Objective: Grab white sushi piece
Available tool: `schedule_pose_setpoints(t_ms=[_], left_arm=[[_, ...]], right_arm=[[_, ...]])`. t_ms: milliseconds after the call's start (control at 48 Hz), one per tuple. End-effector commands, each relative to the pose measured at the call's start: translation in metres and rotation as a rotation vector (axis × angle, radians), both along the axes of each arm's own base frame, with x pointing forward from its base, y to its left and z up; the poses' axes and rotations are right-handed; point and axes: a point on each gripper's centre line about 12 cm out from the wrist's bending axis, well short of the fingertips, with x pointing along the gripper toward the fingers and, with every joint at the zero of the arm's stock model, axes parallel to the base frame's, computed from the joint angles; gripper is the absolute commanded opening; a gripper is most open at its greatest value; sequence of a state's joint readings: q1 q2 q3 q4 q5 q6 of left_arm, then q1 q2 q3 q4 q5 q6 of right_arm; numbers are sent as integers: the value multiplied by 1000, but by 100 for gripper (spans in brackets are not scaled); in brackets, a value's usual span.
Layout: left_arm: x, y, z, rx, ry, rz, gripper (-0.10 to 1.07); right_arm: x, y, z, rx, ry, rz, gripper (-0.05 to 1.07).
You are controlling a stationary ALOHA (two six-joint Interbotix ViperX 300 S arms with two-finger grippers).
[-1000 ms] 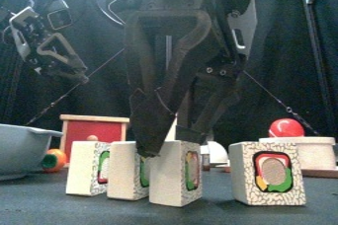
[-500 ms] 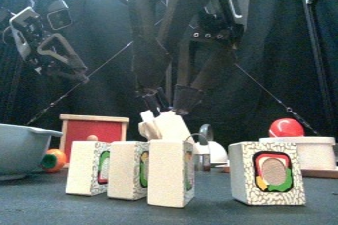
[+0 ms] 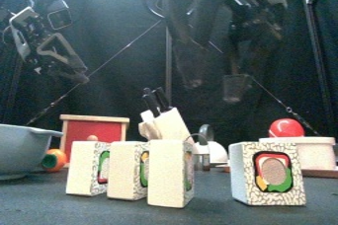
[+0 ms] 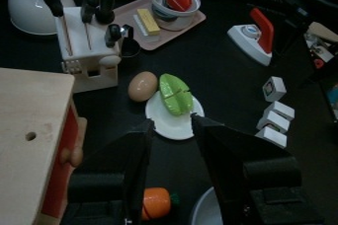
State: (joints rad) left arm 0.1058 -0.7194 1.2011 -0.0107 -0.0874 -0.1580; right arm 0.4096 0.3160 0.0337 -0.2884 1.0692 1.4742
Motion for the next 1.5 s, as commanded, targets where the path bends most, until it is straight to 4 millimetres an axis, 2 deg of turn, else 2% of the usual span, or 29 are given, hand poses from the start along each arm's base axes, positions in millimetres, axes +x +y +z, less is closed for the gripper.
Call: schedule_pose_setpoints(t_ms=[0, 104, 625, 1042, 1479], left_arm=[[3, 1, 6, 4, -20, 1, 77], [3, 1, 6, 2, -20, 2, 77], [3, 0, 6, 3, -12, -1, 77], [3, 0, 6, 1, -12, 0, 77], [3, 0, 6, 1, -11, 0, 77]], right_arm=[[-7, 1, 16, 51, -23, -43, 91], [-13, 2, 7, 78, 0, -81, 91], [-14, 7, -15, 181, -54, -208, 91], [-15, 10, -35, 204, -14, -235, 91], [-10, 7, -43, 203, -43, -217, 89]])
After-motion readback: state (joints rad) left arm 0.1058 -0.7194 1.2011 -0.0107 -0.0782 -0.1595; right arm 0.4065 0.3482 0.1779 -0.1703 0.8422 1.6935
